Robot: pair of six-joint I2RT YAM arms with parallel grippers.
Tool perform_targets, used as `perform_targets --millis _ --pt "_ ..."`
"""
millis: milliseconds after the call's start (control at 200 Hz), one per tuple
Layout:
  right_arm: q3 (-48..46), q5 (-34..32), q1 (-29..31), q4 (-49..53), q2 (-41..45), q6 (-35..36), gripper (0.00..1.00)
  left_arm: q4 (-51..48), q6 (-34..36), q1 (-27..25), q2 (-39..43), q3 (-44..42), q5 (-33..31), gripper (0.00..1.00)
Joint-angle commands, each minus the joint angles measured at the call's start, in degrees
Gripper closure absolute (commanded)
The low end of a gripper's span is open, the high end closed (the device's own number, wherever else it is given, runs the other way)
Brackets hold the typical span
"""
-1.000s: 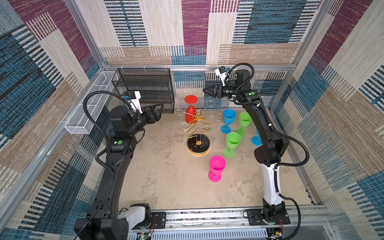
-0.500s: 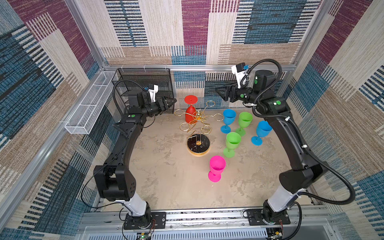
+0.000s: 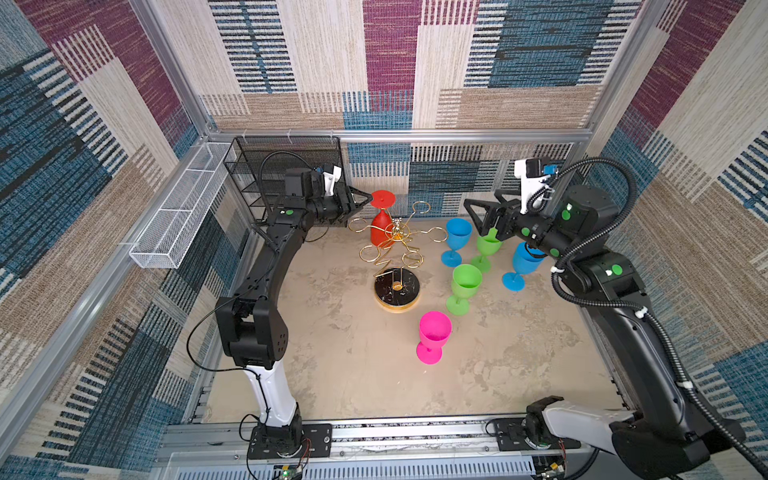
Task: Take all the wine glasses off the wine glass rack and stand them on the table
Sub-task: 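Move the left gripper to the red glass foot while the right gripper hovers nearby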
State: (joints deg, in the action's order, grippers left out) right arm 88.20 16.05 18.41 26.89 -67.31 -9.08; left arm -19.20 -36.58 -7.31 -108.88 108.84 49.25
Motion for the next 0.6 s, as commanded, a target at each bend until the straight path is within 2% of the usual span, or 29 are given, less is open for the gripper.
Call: perform_targets --millis 0,275,596 --pt "-3.39 -1.71 0.04 -1.14 2.77 -2.37 0.00 -1.77 1.91 -0.49 -0.81 1.35 -0.47 0.37" --pt "-9.05 -2.04 0.03 -0.53 7.00 -4.58 0.01 -0.68 0.79 -1.38 -2.29 2.64 -0.41 0.46" --pt "-10.99 -1.88 -0.01 -0.79 8.13 -5.24 0.01 0.12 -0.63 -1.94 -3.44 4.04 -0.16 0.65"
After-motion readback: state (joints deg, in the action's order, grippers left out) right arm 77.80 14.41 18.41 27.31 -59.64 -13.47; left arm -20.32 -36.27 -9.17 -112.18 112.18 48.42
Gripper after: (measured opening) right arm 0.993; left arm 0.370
